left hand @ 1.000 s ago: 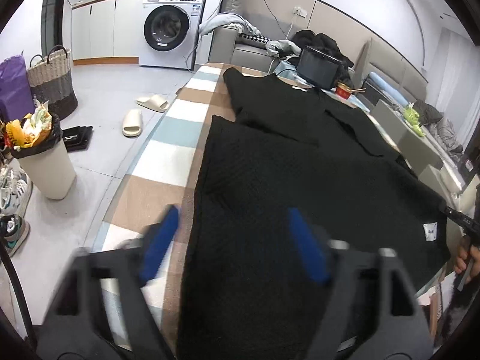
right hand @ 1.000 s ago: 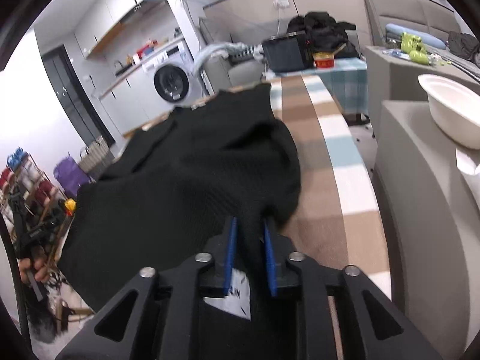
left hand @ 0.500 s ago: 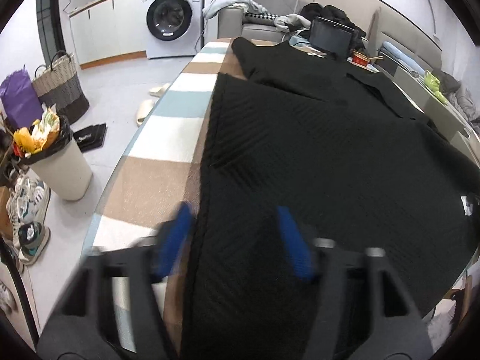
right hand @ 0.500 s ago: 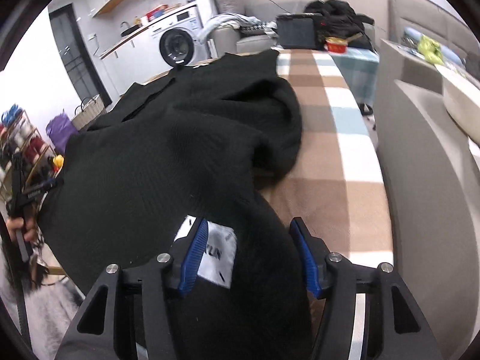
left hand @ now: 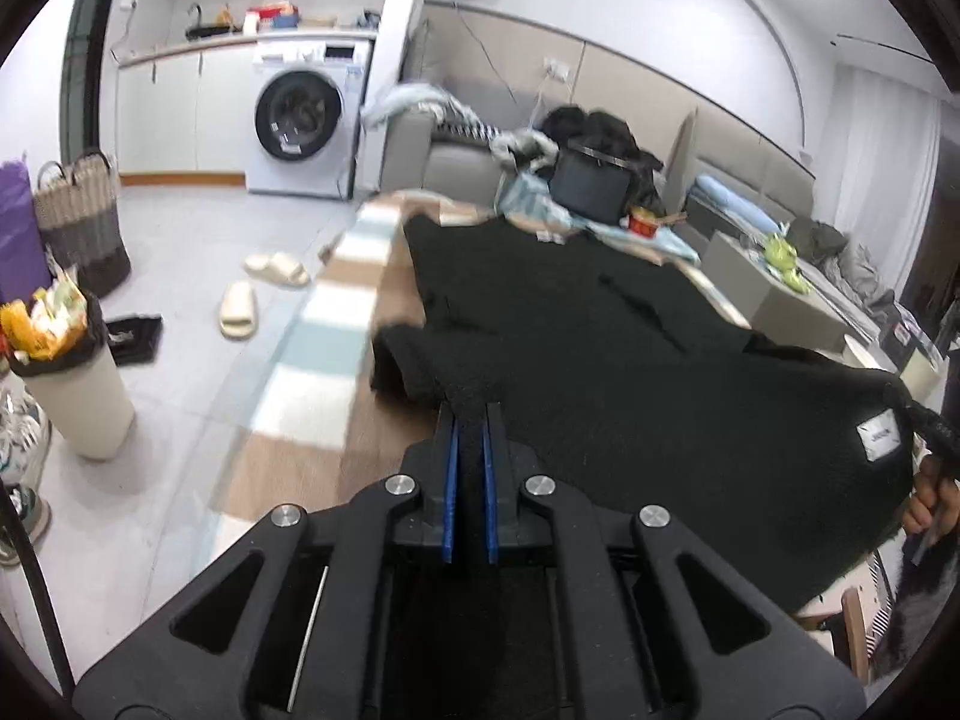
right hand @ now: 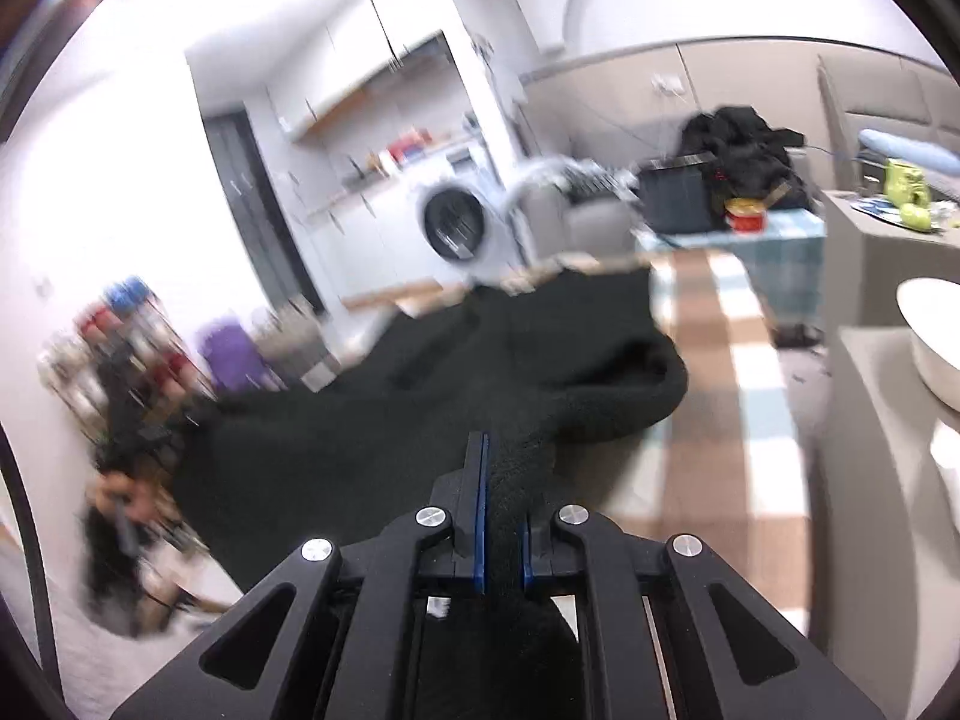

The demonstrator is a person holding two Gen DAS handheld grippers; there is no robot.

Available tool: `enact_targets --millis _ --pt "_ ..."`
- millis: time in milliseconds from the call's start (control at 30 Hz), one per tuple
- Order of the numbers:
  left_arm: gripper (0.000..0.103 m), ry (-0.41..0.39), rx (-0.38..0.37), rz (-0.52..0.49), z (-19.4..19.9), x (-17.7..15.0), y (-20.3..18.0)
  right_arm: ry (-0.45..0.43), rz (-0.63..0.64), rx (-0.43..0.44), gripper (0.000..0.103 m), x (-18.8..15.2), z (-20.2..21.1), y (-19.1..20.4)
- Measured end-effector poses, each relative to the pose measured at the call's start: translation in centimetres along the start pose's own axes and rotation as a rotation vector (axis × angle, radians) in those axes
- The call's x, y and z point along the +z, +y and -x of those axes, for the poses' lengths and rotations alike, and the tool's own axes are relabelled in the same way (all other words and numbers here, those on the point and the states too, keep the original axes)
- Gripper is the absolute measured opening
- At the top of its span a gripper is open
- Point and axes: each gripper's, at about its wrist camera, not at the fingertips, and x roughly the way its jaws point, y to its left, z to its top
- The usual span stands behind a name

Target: Fold small clothes

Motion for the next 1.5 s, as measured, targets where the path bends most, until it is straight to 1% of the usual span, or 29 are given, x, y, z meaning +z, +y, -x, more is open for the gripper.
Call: enact_targets --millis 133,200,233,367,500,567,633,667,767,833,900,933,1000,1033,1067,1100,1133,1167,1200,1233,1300,1367,1400,1500 --pt "0.004 -0.068 -0.008 0.026 2.2 2.3 0.4 -0.106 -0.068 0.078 0.008 1.6 1.1 -0.3" --pt "0.004 -0.091 -0.005 0.033 2.9 3.3 0.7 -0.148 -0.101 0.092 0.008 2.4 1.6 -0.5" --pt "0.004 -0.104 -0.003 0.039 3.3 3.8 0.8 -0.171 -0.111 0.085 0.008 2.7 1.9 -0.6" --pt "0.004 -0.139 0.009 0.056 3.6 5.9 1.3 -0.247 -0.103 -0.036 0.008 4.1 1.9 -0.2" --pt "0.004 -0.149 0.025 0.066 2.4 7.5 1.4 -0.261 -0.099 -0.119 0.008 5.7 0.5 -0.3" --pt "0.004 -0.122 0.037 0.068 0.9 7.7 1.5 -0.225 -0.103 -0.138 0.008 6.1 -0.8 -0.5" --pt "0.004 -0.089 0.053 0.057 -0.6 7.0 1.5 -0.182 -0.091 -0.162 0.008 5.7 -2.2 -0.7" --pt "0.004 -0.073 0.061 0.051 -1.3 6.5 1.5 -0.150 -0.080 -0.192 0.008 5.2 -3.0 -0.8" --pt "0.004 -0.020 0.092 0.035 -3.8 4.6 1.7 -0.083 -0.067 -0.232 0.008 3.4 -4.6 -1.4" --pt "0.005 0.025 0.102 0.035 -5.6 3.1 2.0 -0.012 -0.054 -0.279 0.008 2.1 -6.1 -2.1" --pt "0.005 0.060 0.110 0.041 -6.8 2.0 2.4 0.048 -0.046 -0.313 0.010 0.9 -7.2 -2.7" --pt "0.005 0.085 0.124 0.048 -7.5 1.4 2.8 0.074 -0.046 -0.321 0.016 0.3 -7.3 -3.1" --pt "0.005 0.099 0.125 0.065 -7.9 0.4 3.4 0.136 -0.041 -0.353 0.027 -0.3 -7.7 -3.8" --pt "0.009 0.107 0.132 0.073 -7.9 0.0 3.8 0.152 -0.034 -0.373 0.040 -0.6 -7.6 -4.1" --pt "0.014 0.113 0.144 0.080 -8.0 -0.3 4.2 0.152 -0.032 -0.393 0.049 -0.8 -7.2 -4.2" --pt "0.019 0.118 0.156 0.089 -8.0 -0.6 4.5 0.141 -0.028 -0.414 0.053 -1.0 -6.8 -4.5" --pt "0.035 0.123 0.169 0.101 -7.9 -0.8 5.0 0.139 -0.028 -0.417 0.060 -1.2 -6.5 -4.7" --pt "0.049 0.121 0.179 0.112 -7.9 -0.9 5.3 0.138 -0.038 -0.416 0.064 -1.1 -6.3 -5.1" --pt "0.053 0.111 0.181 0.122 -7.7 -1.1 5.7 0.138 -0.067 -0.404 0.064 -1.0 -6.2 -5.9" --pt "0.055 0.099 0.182 0.136 -7.8 -1.2 6.2 0.142 -0.093 -0.386 0.065 -1.0 -6.3 -6.4" --pt "0.056 0.107 0.186 0.168 -8.2 -1.0 6.8 0.162 -0.139 -0.341 0.065 -0.6 -6.8 -7.3" --pt "0.056 0.120 0.158 0.188 -9.3 -0.4 7.0 0.183 -0.165 -0.298 0.065 -0.1 -7.9 -7.8" --pt "0.056 0.125 0.153 0.183 -9.9 -0.1 6.9 0.190 -0.179 -0.270 0.065 0.0 -8.5 -8.2" --pt "0.056 0.153 0.139 0.149 -12.1 1.1 6.1 0.236 -0.203 -0.253 0.065 0.5 -10.6 -8.9"
